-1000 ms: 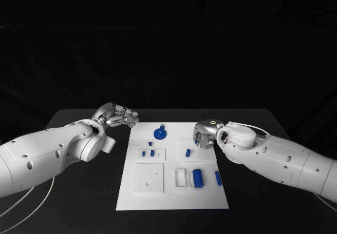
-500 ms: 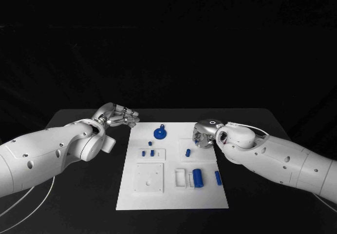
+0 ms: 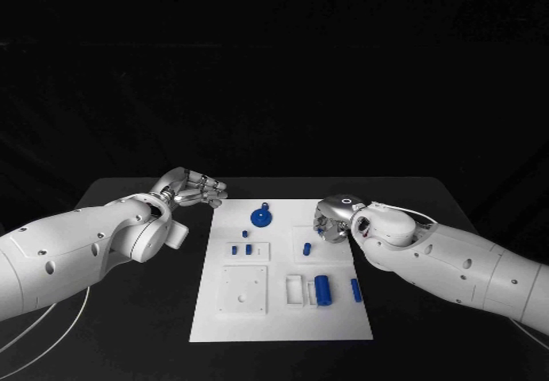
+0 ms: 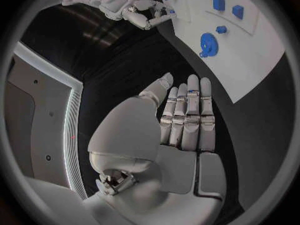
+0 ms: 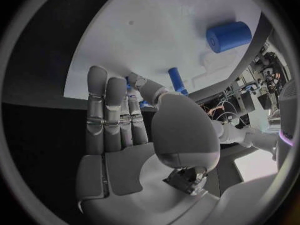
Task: Assemble the parts on the task board
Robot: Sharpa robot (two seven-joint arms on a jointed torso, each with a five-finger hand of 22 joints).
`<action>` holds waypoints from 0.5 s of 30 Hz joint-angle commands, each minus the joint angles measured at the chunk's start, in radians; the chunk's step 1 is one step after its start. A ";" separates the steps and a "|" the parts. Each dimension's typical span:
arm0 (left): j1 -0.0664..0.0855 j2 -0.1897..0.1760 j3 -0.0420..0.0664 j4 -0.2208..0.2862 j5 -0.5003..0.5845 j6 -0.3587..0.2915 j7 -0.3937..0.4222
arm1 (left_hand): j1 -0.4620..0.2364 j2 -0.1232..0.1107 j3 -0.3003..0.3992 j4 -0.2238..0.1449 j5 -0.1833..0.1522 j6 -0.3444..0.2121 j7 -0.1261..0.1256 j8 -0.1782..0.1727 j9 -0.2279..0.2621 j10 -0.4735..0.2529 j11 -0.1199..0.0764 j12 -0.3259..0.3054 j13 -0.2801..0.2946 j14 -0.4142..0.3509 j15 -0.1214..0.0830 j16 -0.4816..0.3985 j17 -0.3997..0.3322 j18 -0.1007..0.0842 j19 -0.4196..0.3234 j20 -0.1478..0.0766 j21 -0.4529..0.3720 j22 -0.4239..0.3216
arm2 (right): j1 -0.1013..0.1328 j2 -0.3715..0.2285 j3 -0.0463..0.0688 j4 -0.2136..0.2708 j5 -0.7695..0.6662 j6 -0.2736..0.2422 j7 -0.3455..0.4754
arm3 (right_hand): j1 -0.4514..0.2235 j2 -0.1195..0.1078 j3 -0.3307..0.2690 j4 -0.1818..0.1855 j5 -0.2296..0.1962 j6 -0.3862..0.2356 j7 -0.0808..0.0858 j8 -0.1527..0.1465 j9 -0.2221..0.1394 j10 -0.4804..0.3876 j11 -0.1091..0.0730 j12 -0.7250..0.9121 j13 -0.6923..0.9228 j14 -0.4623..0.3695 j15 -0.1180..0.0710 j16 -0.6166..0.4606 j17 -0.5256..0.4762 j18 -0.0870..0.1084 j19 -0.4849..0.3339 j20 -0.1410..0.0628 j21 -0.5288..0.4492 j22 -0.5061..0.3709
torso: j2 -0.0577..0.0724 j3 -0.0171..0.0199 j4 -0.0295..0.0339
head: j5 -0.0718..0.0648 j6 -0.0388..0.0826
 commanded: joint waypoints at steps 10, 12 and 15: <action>0.002 -0.001 0.001 -0.009 0.009 0.012 0.011 | 0.004 0.003 -0.004 -0.005 -0.001 0.000 0.007 -0.003 0.000 -0.012 0.000 0.000 0.000 0.009 0.001 0.000 0.003 -0.009 0.004 0.000 0.001 0.001 | -0.001 -0.021 0.004 0.034 0.017 -0.085 -0.003 | -0.007 0.001 0.010 0.004 -0.002 0.011 0.000 0.002 0.001 0.008 -0.002 0.002 0.002 0.000 -0.010 0.010 -0.008 0.012 0.006 -0.005 -0.019 0.041 | -0.001 -0.0006 -0.0013 | 0.007 0.006; 0.002 -0.001 0.001 -0.011 0.010 0.008 0.010 | 0.002 0.002 -0.006 -0.005 -0.002 -0.007 0.010 -0.003 0.000 -0.015 0.002 0.000 0.000 0.009 0.002 0.000 0.003 -0.009 0.005 0.001 0.001 -0.001 | -0.001 -0.028 0.010 0.045 0.038 -0.085 -0.001 | -0.007 0.001 0.010 0.004 -0.002 0.011 0.000 0.002 0.001 0.008 -0.002 0.002 0.002 0.000 -0.010 0.010 -0.008 0.012 0.006 -0.005 -0.019 0.041 | -0.001 -0.0003 -0.0018 | 0.007 0.006; 0.002 -0.002 0.001 -0.012 0.014 0.005 0.009 | 0.001 0.002 -0.008 -0.005 -0.002 -0.012 0.011 -0.003 0.000 -0.019 0.003 0.000 0.000 0.009 0.002 0.000 0.003 -0.008 0.006 0.002 0.000 -0.004 | -0.001 -0.041 0.022 0.064 0.086 -0.080 0.003 | -0.007 0.001 0.009 0.004 -0.004 0.011 0.000 0.002 0.001 0.008 -0.002 0.002 0.002 0.000 -0.010 0.010 -0.008 0.012 0.008 -0.006 -0.021 0.044 | -0.001 -0.0003 -0.0026 | 0.008 0.007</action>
